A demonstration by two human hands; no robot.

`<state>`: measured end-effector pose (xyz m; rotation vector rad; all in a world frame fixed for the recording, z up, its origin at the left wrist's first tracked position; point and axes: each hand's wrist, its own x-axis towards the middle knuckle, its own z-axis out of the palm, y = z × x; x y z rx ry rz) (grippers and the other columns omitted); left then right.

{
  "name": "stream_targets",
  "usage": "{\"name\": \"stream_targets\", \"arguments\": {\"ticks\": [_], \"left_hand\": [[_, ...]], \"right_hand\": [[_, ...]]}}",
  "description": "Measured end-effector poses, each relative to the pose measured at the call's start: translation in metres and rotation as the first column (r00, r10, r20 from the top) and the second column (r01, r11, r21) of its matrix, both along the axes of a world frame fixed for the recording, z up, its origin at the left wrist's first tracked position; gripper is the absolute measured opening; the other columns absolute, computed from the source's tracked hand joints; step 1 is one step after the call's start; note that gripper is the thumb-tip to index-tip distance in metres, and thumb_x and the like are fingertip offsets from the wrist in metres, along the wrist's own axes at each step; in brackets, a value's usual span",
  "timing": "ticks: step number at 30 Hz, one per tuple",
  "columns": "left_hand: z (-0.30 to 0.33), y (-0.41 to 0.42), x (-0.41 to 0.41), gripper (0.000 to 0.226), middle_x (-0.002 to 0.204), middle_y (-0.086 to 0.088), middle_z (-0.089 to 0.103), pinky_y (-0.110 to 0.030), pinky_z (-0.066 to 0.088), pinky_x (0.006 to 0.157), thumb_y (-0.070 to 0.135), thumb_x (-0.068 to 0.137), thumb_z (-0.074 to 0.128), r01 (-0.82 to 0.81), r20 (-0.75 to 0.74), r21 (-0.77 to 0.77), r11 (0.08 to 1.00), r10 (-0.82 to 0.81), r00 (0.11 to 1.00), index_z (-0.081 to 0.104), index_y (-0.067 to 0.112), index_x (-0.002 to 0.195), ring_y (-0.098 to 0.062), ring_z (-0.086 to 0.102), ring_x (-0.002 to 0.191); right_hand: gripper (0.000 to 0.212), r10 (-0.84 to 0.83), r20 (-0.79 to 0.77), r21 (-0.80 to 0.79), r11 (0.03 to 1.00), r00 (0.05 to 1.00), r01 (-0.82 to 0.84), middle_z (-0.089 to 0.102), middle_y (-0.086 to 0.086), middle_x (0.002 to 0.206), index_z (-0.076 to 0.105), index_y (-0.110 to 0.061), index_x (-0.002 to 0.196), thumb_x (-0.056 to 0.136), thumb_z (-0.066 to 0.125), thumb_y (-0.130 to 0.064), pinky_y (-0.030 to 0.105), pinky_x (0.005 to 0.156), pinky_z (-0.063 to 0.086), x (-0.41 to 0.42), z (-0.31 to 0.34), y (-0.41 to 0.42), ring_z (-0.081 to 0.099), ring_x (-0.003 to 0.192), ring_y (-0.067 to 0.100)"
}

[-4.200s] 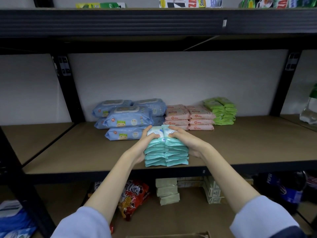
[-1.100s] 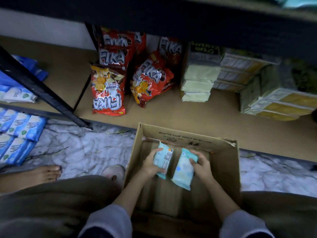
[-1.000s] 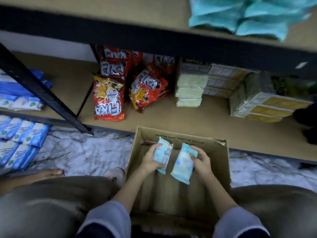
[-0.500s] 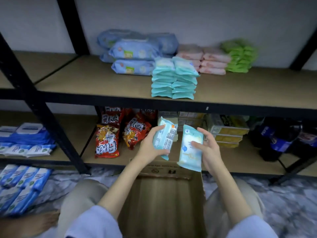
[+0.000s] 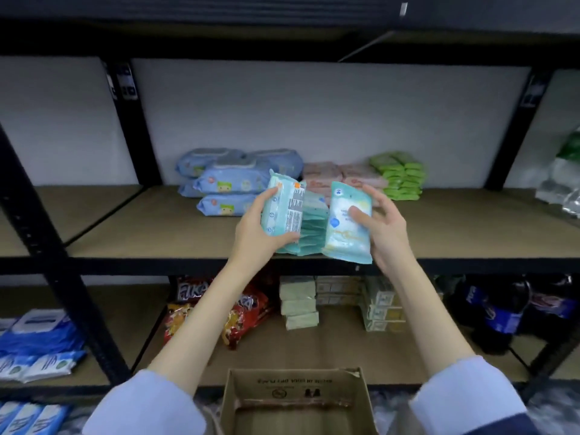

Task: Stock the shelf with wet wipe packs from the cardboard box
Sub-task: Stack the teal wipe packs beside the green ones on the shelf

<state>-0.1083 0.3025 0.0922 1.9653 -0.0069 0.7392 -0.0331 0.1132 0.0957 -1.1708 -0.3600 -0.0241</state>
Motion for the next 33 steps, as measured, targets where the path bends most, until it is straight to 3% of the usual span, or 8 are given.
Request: {"name": "stream_targets", "arguments": {"ticks": [13, 16, 18, 22, 24, 27, 30, 33], "left_hand": [[0.029, 0.033, 0.081, 0.073, 0.135, -0.006, 0.048, -0.032, 0.042, 0.096, 0.024, 0.072, 0.078, -0.021, -0.254, -0.009, 1.000, 0.018, 0.967, 0.042, 0.016, 0.135, -0.023, 0.048, 0.120], [0.019, 0.037, 0.079, 0.063, 0.137, 0.000, 0.045, -0.034, 0.037, 0.102, 0.041, 0.077, 0.071, -0.019, -0.298, 0.045, 0.999, 0.032, 0.954, 0.045, 0.022, 0.131, -0.021, 0.043, 0.125], [0.014, 0.038, 0.078, 0.067, 0.141, 0.000, 0.039, -0.042, 0.030, 0.109, 0.056, 0.070, 0.069, -0.025, -0.324, 0.084, 0.996, 0.051, 0.945, 0.047, 0.028, 0.126, -0.023, 0.034, 0.131], [0.012, 0.034, 0.076, 0.065, 0.126, 0.000, 0.049, -0.046, 0.040, 0.103, 0.062, 0.061, 0.070, 0.024, -0.325, -0.069, 0.997, -0.045, 0.945, 0.043, 0.035, 0.113, -0.024, 0.047, 0.120], [0.010, 0.034, 0.077, 0.051, 0.115, 0.002, 0.052, -0.045, 0.043, 0.100, 0.045, 0.074, 0.072, 0.038, -0.309, -0.111, 0.993, -0.071, 0.948, 0.042, 0.032, 0.113, -0.022, 0.052, 0.113], [0.010, 0.032, 0.077, 0.047, 0.111, 0.002, 0.051, -0.044, 0.044, 0.100, 0.038, 0.078, 0.071, 0.031, -0.292, -0.131, 0.991, -0.068, 0.954, 0.044, 0.029, 0.115, -0.022, 0.052, 0.112], [0.012, 0.030, 0.075, 0.051, 0.110, 0.003, 0.050, -0.043, 0.044, 0.100, 0.035, 0.078, 0.071, 0.022, -0.286, -0.146, 0.989, -0.064, 0.956, 0.045, 0.023, 0.121, -0.021, 0.052, 0.110], [0.014, 0.028, 0.071, 0.054, 0.109, 0.004, 0.048, -0.039, 0.045, 0.098, 0.033, 0.080, 0.070, 0.030, -0.285, -0.145, 0.989, -0.071, 0.956, 0.044, 0.020, 0.125, -0.018, 0.052, 0.105]], "right_hand": [[0.050, -0.041, 0.058, -0.396, 0.916, 0.997, 0.061, 0.059, 0.010, 0.108, 0.046, -0.012, 0.131, 0.085, 0.063, -0.004, 0.012, 0.052, 0.051, 0.080, 0.035, 0.055, 0.060, 0.071, 0.008], [0.050, -0.036, 0.019, -0.569, 0.821, 0.999, 0.040, 0.047, 0.012, 0.136, 0.039, -0.014, 0.138, 0.091, 0.057, -0.019, 0.017, 0.079, 0.047, 0.083, 0.037, 0.062, 0.058, 0.106, 0.020], [0.055, 0.027, -0.016, -0.696, 0.718, 1.000, -0.031, 0.032, 0.007, 0.149, 0.030, -0.015, 0.143, 0.095, 0.051, -0.031, 0.027, 0.102, 0.033, 0.081, 0.034, 0.065, 0.038, 0.132, 0.022], [0.079, 0.054, -0.110, -0.685, 0.719, 0.992, -0.115, 0.021, 0.004, 0.155, 0.012, -0.018, 0.149, 0.089, 0.049, -0.052, 0.037, 0.115, 0.025, 0.079, 0.027, 0.061, 0.028, 0.139, 0.023], [0.095, -0.040, -0.165, -0.618, 0.783, 0.985, -0.071, 0.025, 0.006, 0.153, 0.009, -0.017, 0.149, 0.079, 0.057, -0.060, 0.043, 0.108, 0.035, 0.079, 0.026, 0.051, 0.035, 0.136, 0.026], [0.094, -0.178, -0.106, -0.739, 0.672, 0.978, 0.042, 0.048, 0.009, 0.133, 0.030, -0.007, 0.141, 0.073, 0.064, -0.061, 0.032, 0.073, 0.052, 0.068, 0.024, 0.036, 0.059, 0.105, 0.024], [0.079, -0.198, -0.058, -0.768, 0.635, 0.978, 0.083, 0.059, 0.007, 0.098, 0.043, -0.004, 0.127, 0.071, 0.072, -0.051, 0.024, 0.051, 0.043, 0.058, 0.023, 0.032, 0.056, 0.064, 0.012], [0.072, -0.220, -0.084, -0.710, 0.697, 0.972, 0.097, 0.059, 0.005, 0.089, 0.045, -0.007, 0.127, 0.071, 0.078, -0.037, 0.023, 0.047, 0.037, 0.056, 0.029, 0.029, 0.054, 0.062, 0.015]]}}
